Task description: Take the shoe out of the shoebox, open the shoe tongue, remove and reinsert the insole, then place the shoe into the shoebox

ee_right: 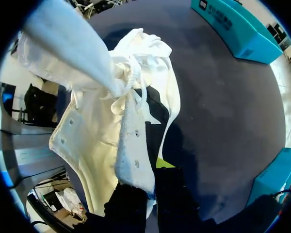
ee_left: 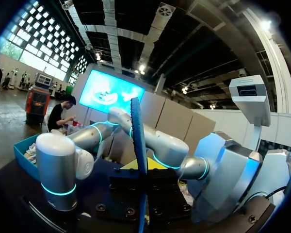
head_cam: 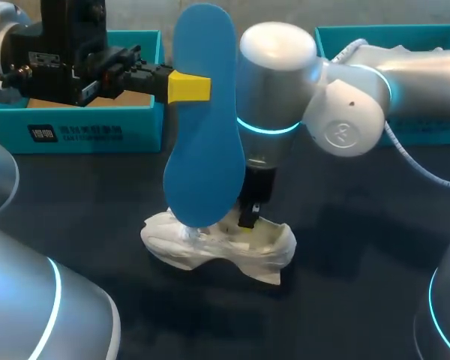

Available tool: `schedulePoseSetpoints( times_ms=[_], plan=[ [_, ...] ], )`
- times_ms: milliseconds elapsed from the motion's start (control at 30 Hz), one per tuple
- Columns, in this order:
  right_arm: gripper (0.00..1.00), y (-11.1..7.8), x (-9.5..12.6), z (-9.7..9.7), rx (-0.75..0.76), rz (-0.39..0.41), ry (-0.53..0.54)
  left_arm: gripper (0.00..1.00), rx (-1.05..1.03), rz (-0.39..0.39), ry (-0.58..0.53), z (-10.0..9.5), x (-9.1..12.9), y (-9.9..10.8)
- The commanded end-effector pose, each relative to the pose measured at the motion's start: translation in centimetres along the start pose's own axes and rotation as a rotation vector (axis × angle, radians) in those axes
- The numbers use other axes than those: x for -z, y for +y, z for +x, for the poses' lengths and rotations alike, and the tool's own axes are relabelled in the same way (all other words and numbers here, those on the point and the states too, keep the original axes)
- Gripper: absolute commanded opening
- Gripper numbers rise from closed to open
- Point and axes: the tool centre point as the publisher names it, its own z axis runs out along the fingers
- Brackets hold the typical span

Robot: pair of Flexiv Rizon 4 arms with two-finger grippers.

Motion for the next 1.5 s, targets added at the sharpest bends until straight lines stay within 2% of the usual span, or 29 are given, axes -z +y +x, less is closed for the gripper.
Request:
schedulePoseSetpoints(
  times_ms=[33,367,500,767,900,967,1500],
  plan=[
    [0.0,-0.4,0.5,0.1,-0.001,-0.006,-0.002,0.0,0.001,-0.003,0.001,-0.1,-0.1,-0.1],
    [0.0,-0.4,0.5,0.1,-0.001,-0.006,-0.002,0.0,0.001,-0.003,0.001,-0.1,-0.1,-0.1],
    [0.0,-1.1,0.9,0.2,-0.172,-0.057,-0.019,0.0,0.001,-0.003,0.001,-0.1,-0.1,-0.1],
    [0.0,-3.0,1.3,2.2,-0.543,-0.215,-0.089,0.0,0.001,-0.003,0.001,-0.1,-0.1,-0.1],
    [0.0,-3.4,1.1,3.3,-0.641,-0.227,-0.114,0.0,0.001,-0.003,0.001,-0.1,-0.1,-0.1],
    [0.0,-3.1,1.1,3.9,-0.762,-0.239,-0.128,0.0,0.001,-0.003,0.001,-0.1,-0.1,-0.1],
    [0.0,-3.1,1.1,3.9,-0.762,-0.239,-0.128,0.0,0.001,-0.003,0.001,-0.1,-0.1,-0.1]
  ],
)
